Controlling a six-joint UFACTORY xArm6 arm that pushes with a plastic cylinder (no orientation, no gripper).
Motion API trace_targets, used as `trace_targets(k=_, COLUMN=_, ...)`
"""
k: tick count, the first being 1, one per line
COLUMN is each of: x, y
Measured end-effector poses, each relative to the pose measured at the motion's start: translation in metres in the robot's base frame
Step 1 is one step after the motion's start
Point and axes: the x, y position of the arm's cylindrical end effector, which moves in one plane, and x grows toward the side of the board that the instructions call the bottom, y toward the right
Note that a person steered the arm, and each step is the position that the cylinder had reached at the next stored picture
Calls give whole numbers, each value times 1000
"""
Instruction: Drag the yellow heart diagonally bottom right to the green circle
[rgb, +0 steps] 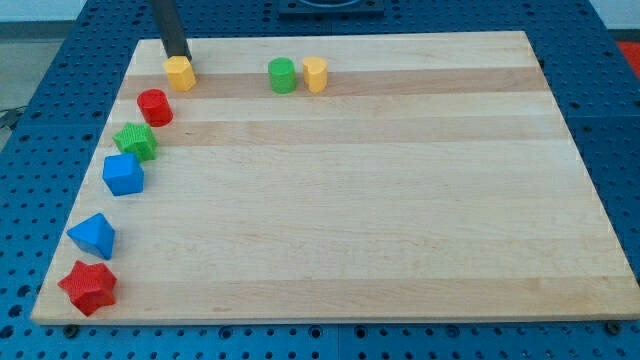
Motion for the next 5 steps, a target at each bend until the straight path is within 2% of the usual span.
trace_targets(k=1, x=0, y=-18)
trace_targets(k=2, x=-11, y=11)
trace_targets(k=3, x=-42, y=123)
trace_targets(k=4, x=-46, y=200)
trace_targets(k=5, x=0, y=210)
